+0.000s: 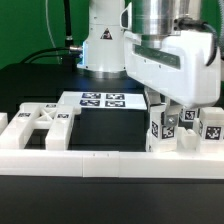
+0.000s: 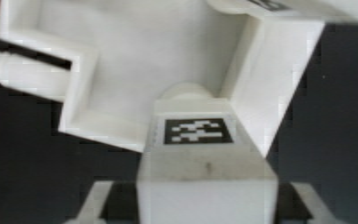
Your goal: Assemble chair
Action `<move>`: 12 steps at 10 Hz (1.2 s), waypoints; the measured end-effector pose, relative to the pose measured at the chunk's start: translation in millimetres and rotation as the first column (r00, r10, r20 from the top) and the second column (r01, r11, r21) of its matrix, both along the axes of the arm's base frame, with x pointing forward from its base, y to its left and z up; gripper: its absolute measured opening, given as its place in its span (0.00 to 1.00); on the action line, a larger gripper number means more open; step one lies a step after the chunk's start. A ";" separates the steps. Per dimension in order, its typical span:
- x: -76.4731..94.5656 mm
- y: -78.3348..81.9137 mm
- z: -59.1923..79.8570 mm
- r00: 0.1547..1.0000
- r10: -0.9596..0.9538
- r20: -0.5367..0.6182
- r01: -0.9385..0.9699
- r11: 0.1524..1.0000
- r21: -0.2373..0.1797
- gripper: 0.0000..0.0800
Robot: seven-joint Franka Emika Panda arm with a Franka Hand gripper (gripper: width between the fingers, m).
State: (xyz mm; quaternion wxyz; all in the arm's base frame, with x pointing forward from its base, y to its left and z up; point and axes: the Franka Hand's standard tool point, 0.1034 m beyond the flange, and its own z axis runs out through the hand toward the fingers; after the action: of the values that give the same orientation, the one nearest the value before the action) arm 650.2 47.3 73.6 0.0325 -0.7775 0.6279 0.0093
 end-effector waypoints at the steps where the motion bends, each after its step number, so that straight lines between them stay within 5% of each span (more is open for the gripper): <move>1: -0.5 1.1 -0.9 1.000 0.002 -0.001 -0.002 1.000 0.000 0.36; 3: -2.1 2.3 -2.4 0.995 0.102 0.003 -0.102 0.995 -0.003 0.74; 7: -0.7 7.7 1.2 0.855 0.517 0.032 -0.516 0.856 -0.024 0.81; 12: -0.5 6.1 2.4 0.463 0.886 0.010 -0.884 0.463 -0.074 0.81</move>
Offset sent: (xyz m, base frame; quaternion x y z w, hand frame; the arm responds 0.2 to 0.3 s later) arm -0.0109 0.0095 0.0027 -0.0050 0.0060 -0.1828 0.9831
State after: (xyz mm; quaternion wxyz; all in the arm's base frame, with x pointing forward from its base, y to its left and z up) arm 649.6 53.4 76.0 0.0151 -0.9908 0.1338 -0.0115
